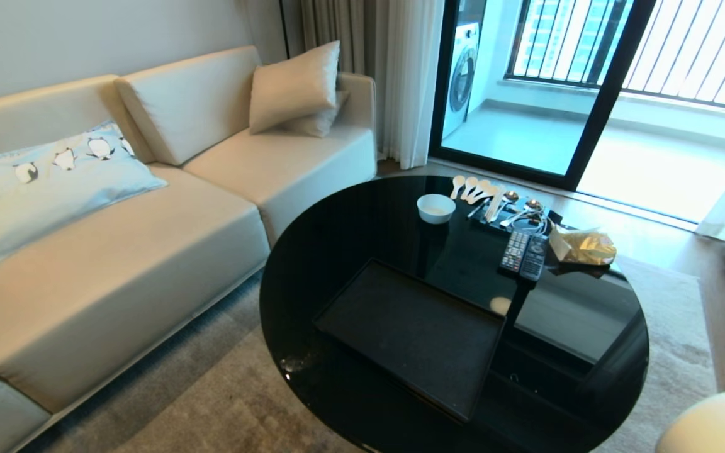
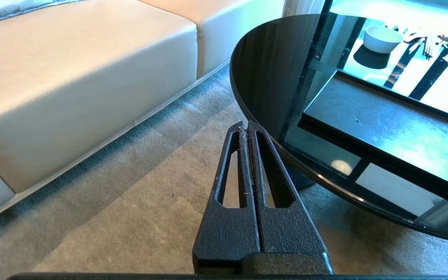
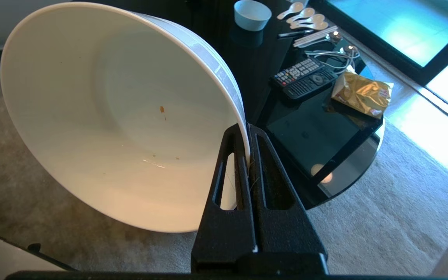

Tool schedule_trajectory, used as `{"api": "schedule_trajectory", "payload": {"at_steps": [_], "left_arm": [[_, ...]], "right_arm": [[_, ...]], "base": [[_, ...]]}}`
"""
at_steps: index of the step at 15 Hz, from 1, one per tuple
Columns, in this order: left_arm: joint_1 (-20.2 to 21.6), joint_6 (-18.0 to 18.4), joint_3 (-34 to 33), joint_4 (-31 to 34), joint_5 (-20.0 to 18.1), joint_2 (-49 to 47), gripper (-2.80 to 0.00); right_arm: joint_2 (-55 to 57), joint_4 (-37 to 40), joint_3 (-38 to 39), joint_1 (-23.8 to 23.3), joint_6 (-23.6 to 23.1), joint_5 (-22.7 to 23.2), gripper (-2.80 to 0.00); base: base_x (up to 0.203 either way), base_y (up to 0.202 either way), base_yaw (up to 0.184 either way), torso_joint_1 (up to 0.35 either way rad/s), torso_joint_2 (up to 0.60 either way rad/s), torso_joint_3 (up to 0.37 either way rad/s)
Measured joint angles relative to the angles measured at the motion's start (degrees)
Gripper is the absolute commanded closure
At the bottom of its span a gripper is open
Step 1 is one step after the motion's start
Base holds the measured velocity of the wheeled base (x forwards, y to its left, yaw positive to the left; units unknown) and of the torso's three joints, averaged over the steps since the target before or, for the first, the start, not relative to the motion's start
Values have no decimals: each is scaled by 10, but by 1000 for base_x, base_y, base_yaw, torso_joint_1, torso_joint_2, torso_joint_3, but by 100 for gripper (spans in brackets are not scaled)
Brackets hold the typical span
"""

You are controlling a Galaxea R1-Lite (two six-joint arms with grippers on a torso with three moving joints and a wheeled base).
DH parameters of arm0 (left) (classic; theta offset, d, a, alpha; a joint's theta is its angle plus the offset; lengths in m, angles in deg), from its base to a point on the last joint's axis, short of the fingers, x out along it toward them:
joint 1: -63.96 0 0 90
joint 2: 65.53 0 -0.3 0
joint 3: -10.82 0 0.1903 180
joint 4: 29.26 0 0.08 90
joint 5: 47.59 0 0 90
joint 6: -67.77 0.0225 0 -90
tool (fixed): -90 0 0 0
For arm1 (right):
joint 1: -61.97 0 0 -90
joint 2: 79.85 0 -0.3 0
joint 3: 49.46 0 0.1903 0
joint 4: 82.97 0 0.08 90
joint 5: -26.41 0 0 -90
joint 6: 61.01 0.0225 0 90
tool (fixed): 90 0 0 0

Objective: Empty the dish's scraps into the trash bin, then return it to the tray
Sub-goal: Put the bowl back to the table

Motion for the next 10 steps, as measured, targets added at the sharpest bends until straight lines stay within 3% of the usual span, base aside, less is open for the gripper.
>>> {"api": "schedule_trajectory", "payload": {"at_steps": [5, 7, 10], "left_arm": [[0, 0, 0, 0, 0, 0, 0], [0, 0, 0, 0, 0, 0, 0], [0, 0, 0, 0, 0, 0, 0]], "right_arm": [[219, -40, -96, 20, -69, 62, 0], [310, -49, -143, 65, -94, 64, 0], [446, -68, -213, 170, -116, 28, 0]], "base": [[0, 0, 0, 0, 0, 0], [0, 0, 0, 0, 0, 0], [0, 0, 0, 0, 0, 0]]}}
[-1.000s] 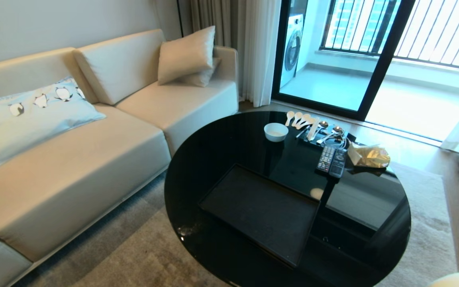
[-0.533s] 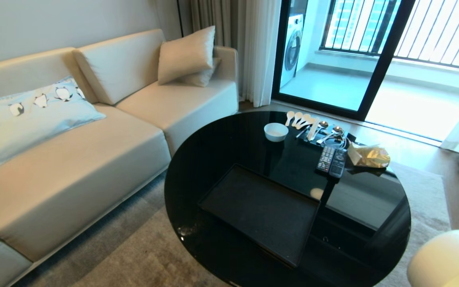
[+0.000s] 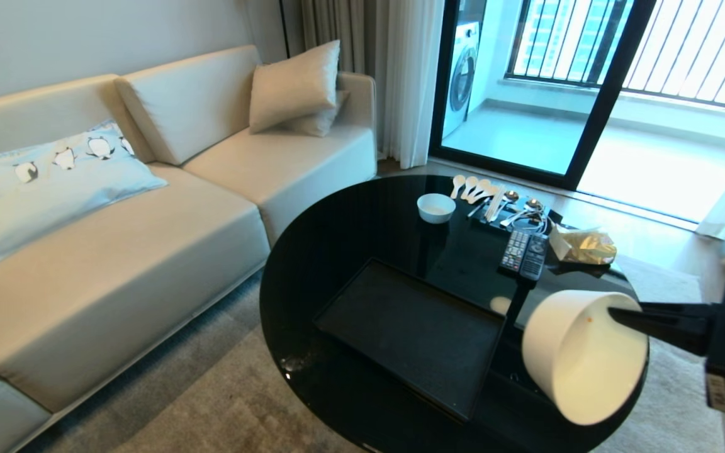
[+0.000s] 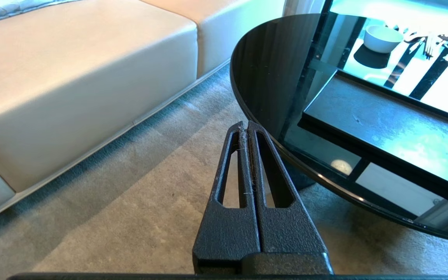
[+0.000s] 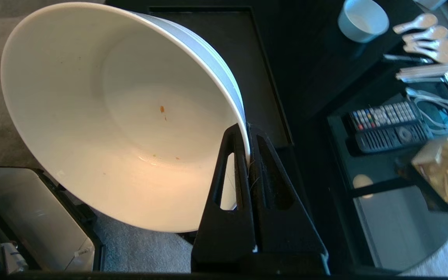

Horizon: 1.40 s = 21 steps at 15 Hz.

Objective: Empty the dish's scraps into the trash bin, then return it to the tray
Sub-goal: Put the bowl back to the table

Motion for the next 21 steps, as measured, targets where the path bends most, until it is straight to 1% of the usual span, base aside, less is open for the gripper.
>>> {"api": "schedule_trajectory", "payload": {"at_steps": [3, 5, 7, 8, 10, 11, 13, 14, 16, 18, 21], "left_arm": [[0, 0, 0, 0, 0, 0, 0], [0, 0, 0, 0, 0, 0, 0], [0, 0, 0, 0, 0, 0, 0], [0, 0, 0, 0, 0, 0, 0], [0, 0, 0, 0, 0, 0, 0], [0, 0, 0, 0, 0, 0, 0], [0, 0, 0, 0, 0, 0, 0], [0, 0, 0, 0, 0, 0, 0], [0, 0, 0, 0, 0, 0, 0], [0, 0, 0, 0, 0, 0, 0], [0, 0, 0, 0, 0, 0, 0]], "right_arm": [[133, -46, -66, 94, -7, -48, 0], [214, -58, -106, 147, -6, -84, 0], [287, -60, -137, 187, 13, -119, 0], [319, -61, -150, 204, 37, -143, 0], [373, -59, -173, 228, 101, -199, 0], [399, -53, -188, 235, 140, -231, 0], [444, -18, -229, 243, 226, -293, 0], [464, 12, -257, 244, 276, -317, 0], [495, 95, -323, 246, 377, -338, 0], [525, 192, -402, 246, 483, -343, 0], [578, 329, -511, 240, 629, -346, 0]], "base": [[0, 0, 0, 0, 0, 0], [0, 0, 0, 0, 0, 0], [0, 0, 0, 0, 0, 0], [0, 0, 0, 0, 0, 0], [0, 0, 0, 0, 0, 0], [0, 0, 0, 0, 0, 0], [0, 0, 0, 0, 0, 0], [0, 0, 0, 0, 0, 0], [0, 0, 0, 0, 0, 0], [0, 0, 0, 0, 0, 0], [0, 0, 0, 0, 0, 0]]}}
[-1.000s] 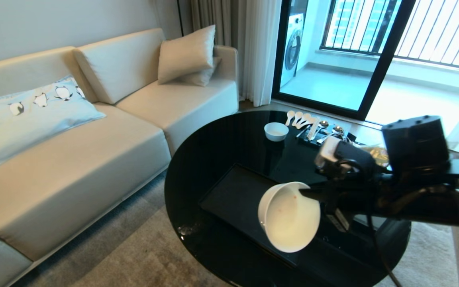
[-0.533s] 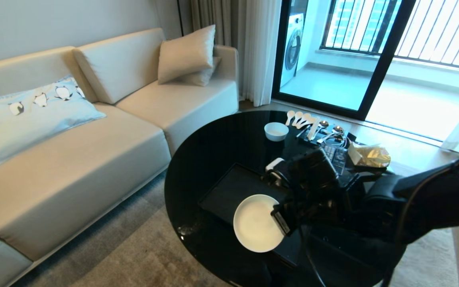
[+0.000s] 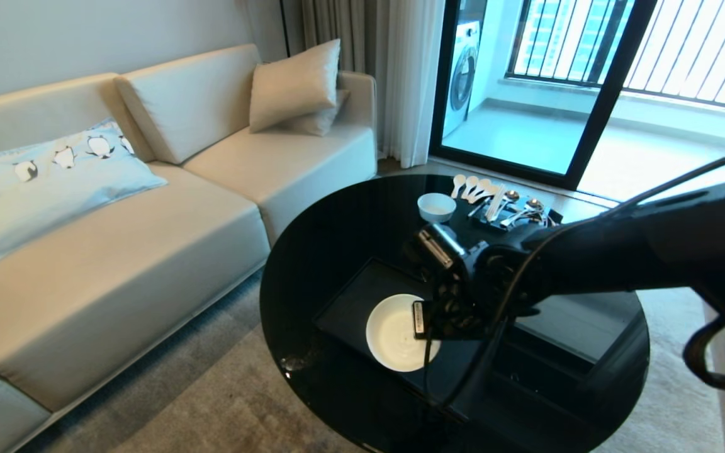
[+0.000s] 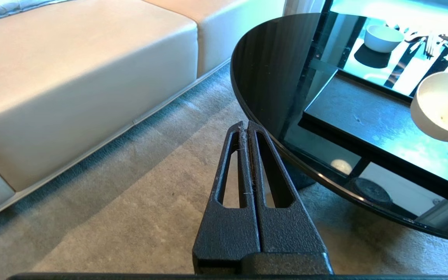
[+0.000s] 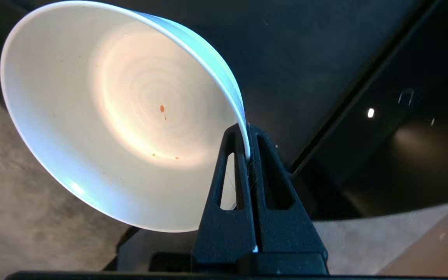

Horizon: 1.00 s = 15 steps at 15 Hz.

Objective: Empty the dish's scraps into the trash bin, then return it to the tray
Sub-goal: Put the bowl back to the table

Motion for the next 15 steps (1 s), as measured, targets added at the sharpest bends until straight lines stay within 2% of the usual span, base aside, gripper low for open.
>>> {"api": "schedule_trajectory", "payload": {"at_steps": [2, 3, 8, 15], "left_arm": [[0, 0, 0, 0, 0, 0, 0], [0, 0, 0, 0, 0, 0, 0], [0, 0, 0, 0, 0, 0, 0], [0, 0, 0, 0, 0, 0, 0]], "right_arm": [[35, 52, -47, -9, 75, 0, 0], [50, 56, -63, -15, 98, 0, 0], [107, 51, -118, -43, 144, 0, 0], [156, 48, -152, -90, 181, 1, 0]], "base": [[0, 0, 0, 0, 0, 0], [0, 0, 0, 0, 0, 0], [0, 0, 0, 0, 0, 0], [0, 0, 0, 0, 0, 0]]}}
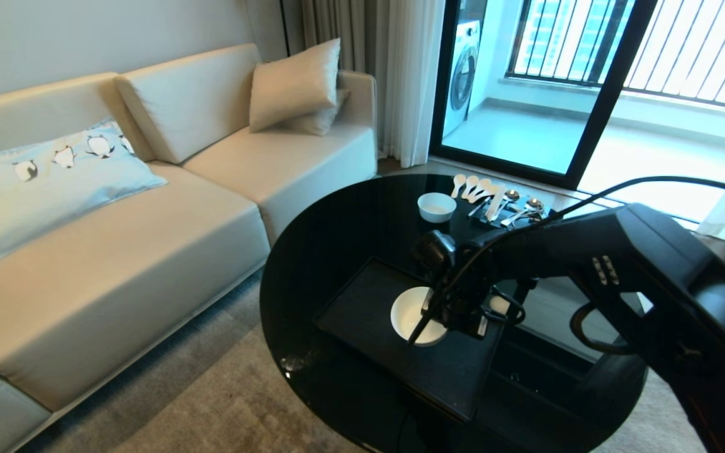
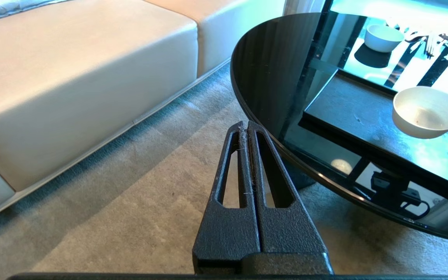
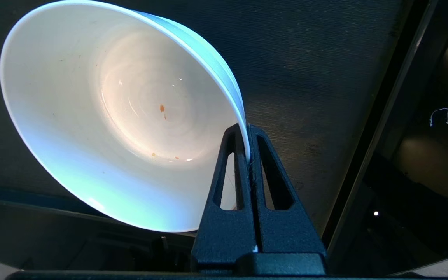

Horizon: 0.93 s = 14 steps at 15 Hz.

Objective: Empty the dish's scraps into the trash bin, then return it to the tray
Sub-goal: Put the bowl back to the table

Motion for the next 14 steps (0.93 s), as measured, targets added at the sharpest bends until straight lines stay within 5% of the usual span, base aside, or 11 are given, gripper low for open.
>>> {"api": "schedule_trajectory", "payload": {"at_steps": [1, 2, 14], "left_arm": [[0, 0, 0, 0, 0, 0, 0], [0, 0, 0, 0, 0, 0, 0], [0, 0, 0, 0, 0, 0, 0]], "right_arm": [[3, 0, -1, -3, 1, 0, 0], [6, 0, -2, -6, 3, 1, -280], [11, 0, -2, -13, 38, -25, -280]], "base": [[0, 0, 0, 0, 0, 0], [0, 0, 0, 0, 0, 0], [0, 0, 0, 0, 0, 0]]}}
